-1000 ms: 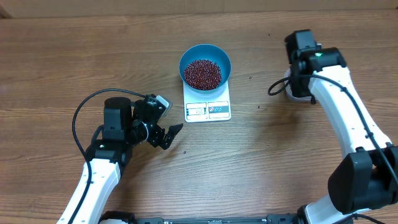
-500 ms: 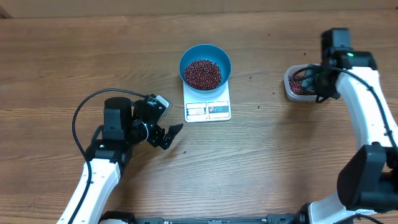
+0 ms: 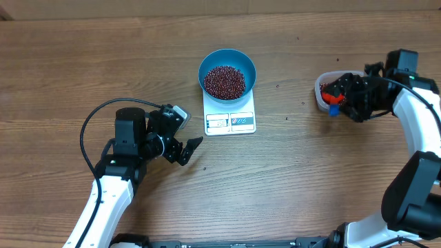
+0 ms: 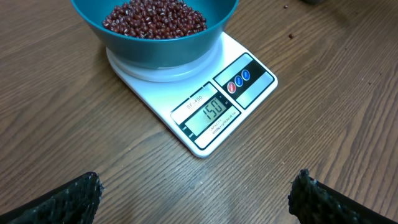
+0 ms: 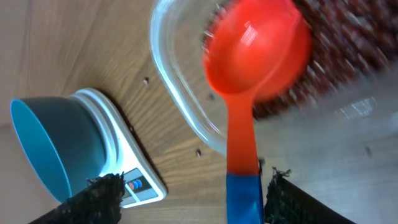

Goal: Scoop item into bowl and weigh 150g on scale

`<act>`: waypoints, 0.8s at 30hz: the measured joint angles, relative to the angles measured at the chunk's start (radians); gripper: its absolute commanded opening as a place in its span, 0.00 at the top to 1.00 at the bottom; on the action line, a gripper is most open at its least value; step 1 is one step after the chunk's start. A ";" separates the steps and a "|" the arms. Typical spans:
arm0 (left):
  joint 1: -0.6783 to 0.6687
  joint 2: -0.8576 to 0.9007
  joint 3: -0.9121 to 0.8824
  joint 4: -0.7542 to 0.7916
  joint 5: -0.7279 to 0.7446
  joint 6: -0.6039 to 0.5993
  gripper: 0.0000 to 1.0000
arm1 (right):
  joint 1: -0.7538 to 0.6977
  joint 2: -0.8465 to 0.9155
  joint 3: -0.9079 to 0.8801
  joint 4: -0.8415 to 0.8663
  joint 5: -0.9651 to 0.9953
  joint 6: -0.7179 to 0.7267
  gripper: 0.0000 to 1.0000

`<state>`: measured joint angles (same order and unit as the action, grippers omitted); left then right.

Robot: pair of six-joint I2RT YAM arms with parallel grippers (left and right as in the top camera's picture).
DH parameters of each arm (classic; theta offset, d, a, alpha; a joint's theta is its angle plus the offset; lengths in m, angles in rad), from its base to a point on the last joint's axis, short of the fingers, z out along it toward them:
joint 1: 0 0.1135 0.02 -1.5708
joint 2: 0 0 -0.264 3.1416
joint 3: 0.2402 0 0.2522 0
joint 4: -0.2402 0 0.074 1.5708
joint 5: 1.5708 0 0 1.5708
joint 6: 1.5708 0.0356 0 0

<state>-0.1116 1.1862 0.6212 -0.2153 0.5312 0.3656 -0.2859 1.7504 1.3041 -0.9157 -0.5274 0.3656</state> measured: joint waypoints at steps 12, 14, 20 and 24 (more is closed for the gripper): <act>0.000 0.000 0.000 0.000 0.000 0.000 0.00 | -0.072 -0.214 0.172 -0.271 -0.009 -0.025 0.14; 0.000 0.000 0.000 0.000 0.000 0.000 0.00 | -0.057 -0.287 0.198 -0.313 -0.010 -0.059 0.00; 0.000 0.000 0.000 0.000 0.000 0.000 0.00 | 0.001 -0.545 0.221 -0.476 -0.025 -0.107 0.00; 0.000 0.000 0.000 0.000 0.000 0.000 0.00 | 0.006 -0.657 0.222 -0.553 -0.008 -0.116 0.00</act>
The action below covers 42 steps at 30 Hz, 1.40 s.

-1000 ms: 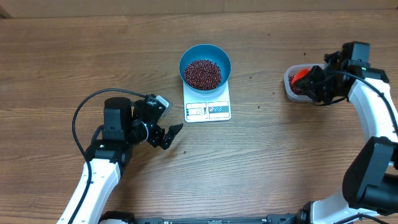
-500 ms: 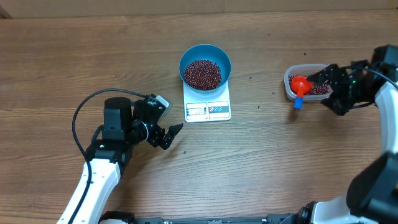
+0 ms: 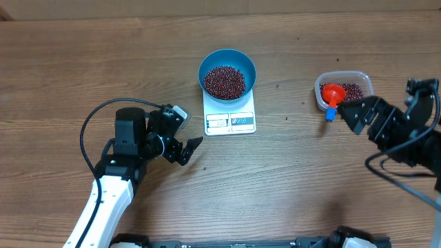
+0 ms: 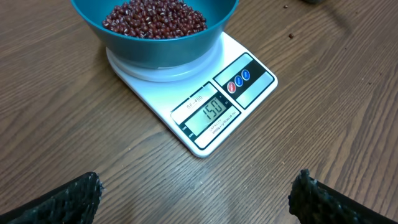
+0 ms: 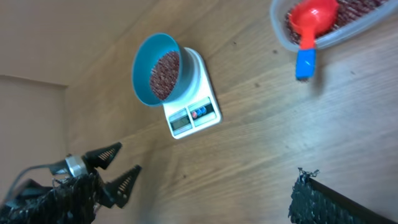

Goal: Scoop item into bowl and weigh 150g on scale

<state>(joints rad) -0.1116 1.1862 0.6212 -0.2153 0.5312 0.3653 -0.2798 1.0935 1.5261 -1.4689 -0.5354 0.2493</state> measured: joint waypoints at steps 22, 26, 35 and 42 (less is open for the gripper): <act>0.000 0.000 0.000 0.001 0.000 0.000 0.01 | 0.171 -0.560 -0.940 1.134 0.364 -0.044 0.00; 0.000 0.000 0.000 0.000 0.000 0.000 0.00 | 0.172 -0.739 -1.208 1.318 0.396 -0.044 0.00; 0.000 0.000 0.000 0.000 0.000 0.000 0.01 | 0.212 -0.981 -1.475 1.426 0.446 -0.044 0.00; 0.000 0.000 0.000 0.001 0.000 0.000 0.00 | 0.223 -1.065 -1.508 1.380 0.512 -0.043 0.00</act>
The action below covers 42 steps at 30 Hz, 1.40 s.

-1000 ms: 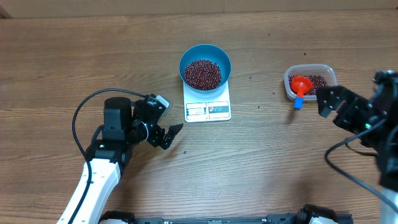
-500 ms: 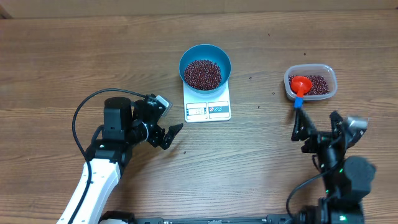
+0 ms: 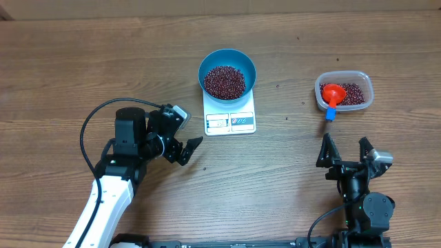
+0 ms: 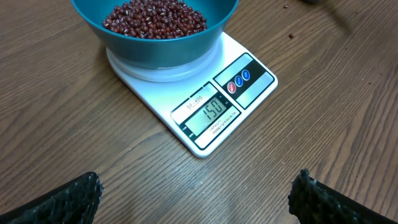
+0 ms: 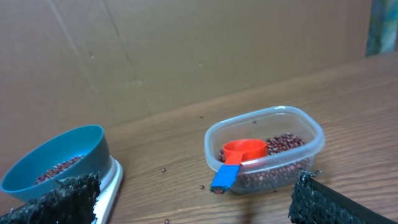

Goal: Scoop item into bowl and weigh 150g on scale

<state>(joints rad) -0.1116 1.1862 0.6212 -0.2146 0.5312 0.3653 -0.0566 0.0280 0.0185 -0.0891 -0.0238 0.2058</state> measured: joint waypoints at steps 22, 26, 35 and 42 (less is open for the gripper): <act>0.000 0.000 0.000 0.000 0.000 0.000 0.01 | 0.000 -0.013 0.000 -0.001 0.006 -0.001 0.00; 0.000 0.000 0.000 0.000 0.000 0.000 0.00 | 0.000 -0.013 0.000 0.000 0.007 -0.001 0.00; 0.000 0.000 0.000 -0.002 -0.039 0.000 0.00 | 0.001 -0.013 0.000 0.000 0.009 0.000 0.00; 0.000 -0.025 -0.001 -0.075 -0.091 0.000 0.00 | 0.000 -0.013 0.000 0.000 0.010 0.000 0.00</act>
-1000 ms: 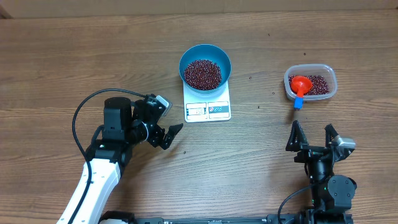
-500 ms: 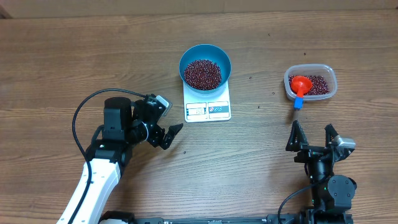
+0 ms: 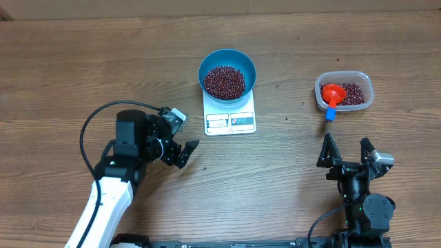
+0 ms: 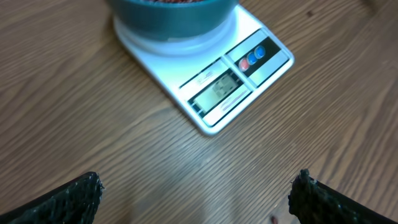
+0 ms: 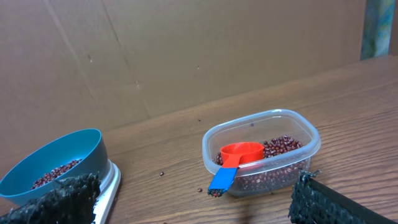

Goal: Scoop item into bowl and weigh 150g on scale

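A blue bowl (image 3: 227, 74) of red beans stands on the white scale (image 3: 230, 121) at the table's middle back. A clear tub (image 3: 344, 91) of beans sits at the right, with the red scoop (image 3: 332, 96) resting in it, its blue handle over the rim. My left gripper (image 3: 180, 153) is open, empty, left of and in front of the scale; its wrist view shows the scale (image 4: 214, 81), display blurred. My right gripper (image 3: 346, 153) is open and empty at the front right, facing the tub (image 5: 261, 152) and scoop (image 5: 236, 158).
Stray beans (image 5: 161, 173) lie on the wood between scale and tub. A cardboard wall (image 5: 186, 50) backs the table. The left arm's black cable (image 3: 89, 127) loops on the left side.
My left gripper has drawn back a little from the scale, which now sits higher in its view with the bowl mostly out of frame. The right gripper has barely shifted.
At first my right gripper held the scoop over the bean tub and the scale read 150. Then the scoop lay in the tub, the gripper open and off it. Later the right arm was back at the front right. Now the left gripper has retreated slightly.
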`<act>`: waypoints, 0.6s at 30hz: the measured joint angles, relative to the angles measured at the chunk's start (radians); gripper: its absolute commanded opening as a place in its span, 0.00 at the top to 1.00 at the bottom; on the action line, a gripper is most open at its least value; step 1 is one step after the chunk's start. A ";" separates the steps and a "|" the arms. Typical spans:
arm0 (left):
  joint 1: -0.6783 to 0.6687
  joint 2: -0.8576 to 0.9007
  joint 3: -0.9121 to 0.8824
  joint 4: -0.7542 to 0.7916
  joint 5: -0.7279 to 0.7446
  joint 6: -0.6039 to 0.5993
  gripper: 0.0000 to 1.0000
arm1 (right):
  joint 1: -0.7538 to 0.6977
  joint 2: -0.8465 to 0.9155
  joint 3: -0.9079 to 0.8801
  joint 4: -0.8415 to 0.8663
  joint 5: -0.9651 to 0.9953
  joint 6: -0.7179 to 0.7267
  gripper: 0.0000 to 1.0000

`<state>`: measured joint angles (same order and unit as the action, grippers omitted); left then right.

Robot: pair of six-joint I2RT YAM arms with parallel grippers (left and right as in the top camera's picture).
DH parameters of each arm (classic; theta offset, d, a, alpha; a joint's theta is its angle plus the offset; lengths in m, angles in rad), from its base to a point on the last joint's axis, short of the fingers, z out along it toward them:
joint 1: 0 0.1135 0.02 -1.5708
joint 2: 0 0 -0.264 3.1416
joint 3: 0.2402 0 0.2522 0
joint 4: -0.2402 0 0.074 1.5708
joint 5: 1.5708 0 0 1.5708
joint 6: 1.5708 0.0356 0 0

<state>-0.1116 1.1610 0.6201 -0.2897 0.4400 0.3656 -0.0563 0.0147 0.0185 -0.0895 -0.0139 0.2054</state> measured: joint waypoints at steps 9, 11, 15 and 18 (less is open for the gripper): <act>0.000 -0.376 -0.172 0.126 -0.171 0.002 0.01 | 0.002 0.000 0.000 0.000 0.001 0.000 0.00; 0.001 -0.471 -0.251 0.198 -0.204 0.003 0.00 | 0.005 0.000 0.000 0.000 0.003 0.000 0.00; 0.019 -0.611 -0.351 0.240 -0.235 0.003 0.00 | 0.005 0.000 0.000 0.000 0.003 0.000 0.00; 0.037 -0.724 -0.409 0.243 -0.262 0.003 0.00 | 0.005 0.000 0.000 0.000 0.003 0.000 0.00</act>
<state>-0.0746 0.4374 0.2111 -0.0467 0.1783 0.3691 -0.0517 0.0147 0.0185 -0.0895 -0.0109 0.2054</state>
